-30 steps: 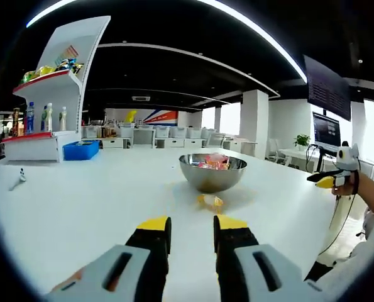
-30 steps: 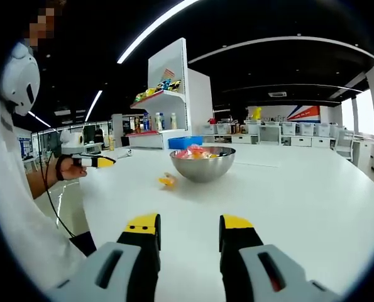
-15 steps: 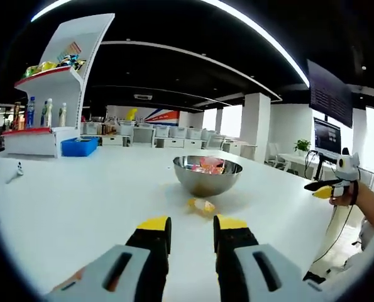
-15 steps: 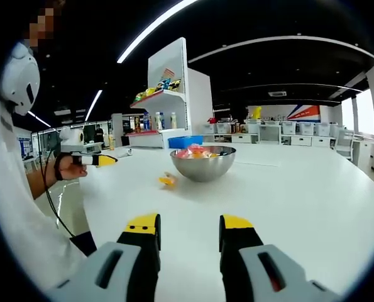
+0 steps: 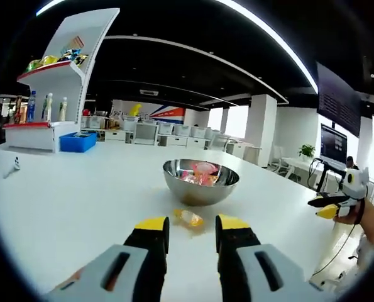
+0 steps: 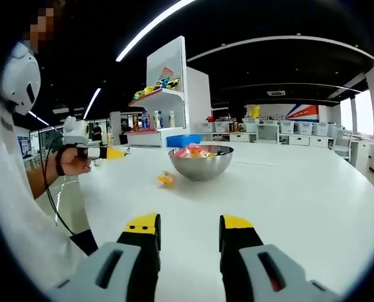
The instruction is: Pick up the marshmallows scattered on the table and place them into the bowl on the table
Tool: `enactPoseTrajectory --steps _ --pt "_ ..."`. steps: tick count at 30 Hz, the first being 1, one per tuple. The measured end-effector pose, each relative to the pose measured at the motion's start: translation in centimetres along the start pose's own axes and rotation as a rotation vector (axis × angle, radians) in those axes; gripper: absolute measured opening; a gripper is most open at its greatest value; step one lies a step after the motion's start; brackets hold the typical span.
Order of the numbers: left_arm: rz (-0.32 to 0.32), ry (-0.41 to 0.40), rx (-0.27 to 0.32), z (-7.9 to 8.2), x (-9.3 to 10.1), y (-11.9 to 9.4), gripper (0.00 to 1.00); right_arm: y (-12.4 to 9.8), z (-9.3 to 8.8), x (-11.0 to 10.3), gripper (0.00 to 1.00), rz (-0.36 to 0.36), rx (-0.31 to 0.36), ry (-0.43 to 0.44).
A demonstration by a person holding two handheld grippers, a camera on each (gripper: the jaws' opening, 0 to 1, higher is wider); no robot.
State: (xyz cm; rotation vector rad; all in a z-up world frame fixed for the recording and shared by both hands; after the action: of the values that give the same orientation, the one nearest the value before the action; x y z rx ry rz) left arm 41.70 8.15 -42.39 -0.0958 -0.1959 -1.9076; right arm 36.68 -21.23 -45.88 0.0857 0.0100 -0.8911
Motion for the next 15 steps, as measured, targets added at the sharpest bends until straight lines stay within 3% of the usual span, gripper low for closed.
enactPoseTrajectory --steps 8,15 --pt "0.116 -0.023 -0.046 -1.0 -0.4 2.6 0.37 0.2 -0.1 -0.6 0.37 0.004 -0.009 0.004" --pt "0.146 -0.089 -0.043 -2.8 0.0 4.6 0.40 -0.3 0.4 -0.4 0.37 -0.007 -0.003 0.005"
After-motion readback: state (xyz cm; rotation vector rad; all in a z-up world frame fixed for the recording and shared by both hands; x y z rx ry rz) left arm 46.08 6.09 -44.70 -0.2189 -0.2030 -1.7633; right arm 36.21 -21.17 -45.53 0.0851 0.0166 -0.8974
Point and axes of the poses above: the point that each gripper's makers call its tool centre point, and the gripper's own axes: y roughly forward along the fingers, x roughly to its right, z roughly out of its top, the point moved 1 cm from there along -y, roughly backward along the fingers, and after that the axes turned 15 degrees about x, right-handed, at the moved point
